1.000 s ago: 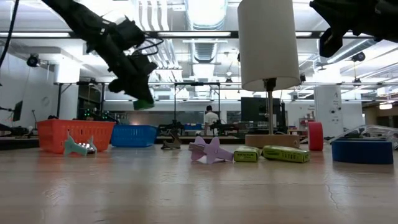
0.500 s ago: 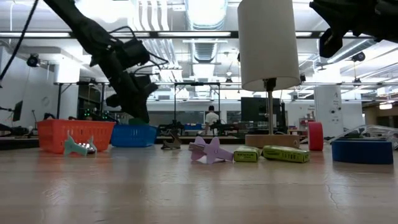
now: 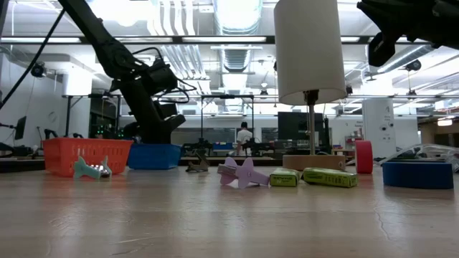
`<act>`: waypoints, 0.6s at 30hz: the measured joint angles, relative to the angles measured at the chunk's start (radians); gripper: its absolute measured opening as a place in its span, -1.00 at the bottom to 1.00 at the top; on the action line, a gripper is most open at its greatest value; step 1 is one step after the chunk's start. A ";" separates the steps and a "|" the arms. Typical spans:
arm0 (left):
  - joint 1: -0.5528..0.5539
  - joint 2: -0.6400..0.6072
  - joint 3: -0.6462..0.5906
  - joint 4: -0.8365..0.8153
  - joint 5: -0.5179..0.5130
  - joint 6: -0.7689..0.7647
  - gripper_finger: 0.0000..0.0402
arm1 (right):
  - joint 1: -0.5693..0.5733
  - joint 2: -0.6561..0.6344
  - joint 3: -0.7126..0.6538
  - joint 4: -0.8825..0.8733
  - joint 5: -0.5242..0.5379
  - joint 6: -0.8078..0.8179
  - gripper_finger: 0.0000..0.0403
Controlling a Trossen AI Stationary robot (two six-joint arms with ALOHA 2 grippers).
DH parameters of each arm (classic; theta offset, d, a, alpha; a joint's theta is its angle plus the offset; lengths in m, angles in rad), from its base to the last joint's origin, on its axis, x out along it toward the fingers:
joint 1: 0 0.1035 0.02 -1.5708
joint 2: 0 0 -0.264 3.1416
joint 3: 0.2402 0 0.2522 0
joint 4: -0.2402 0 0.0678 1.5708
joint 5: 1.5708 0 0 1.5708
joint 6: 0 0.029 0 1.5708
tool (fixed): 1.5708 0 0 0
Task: Pick and place Stapler, Stapler remover, tape
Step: Put the green tape in the blue bin
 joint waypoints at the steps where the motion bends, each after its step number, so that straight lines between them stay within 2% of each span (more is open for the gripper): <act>1: 0.000 0.003 0.000 0.003 0.000 0.000 -0.66 | 0.000 0.000 0.000 0.000 0.000 0.000 -0.83; 12: 0.012 0.018 0.000 0.005 -0.008 0.002 -0.59 | 0.000 0.001 0.000 -0.001 0.000 0.000 -0.83; 18: 0.019 0.018 0.000 0.005 -0.056 -0.003 -0.58 | 0.000 0.001 0.000 -0.001 0.000 -0.003 -0.83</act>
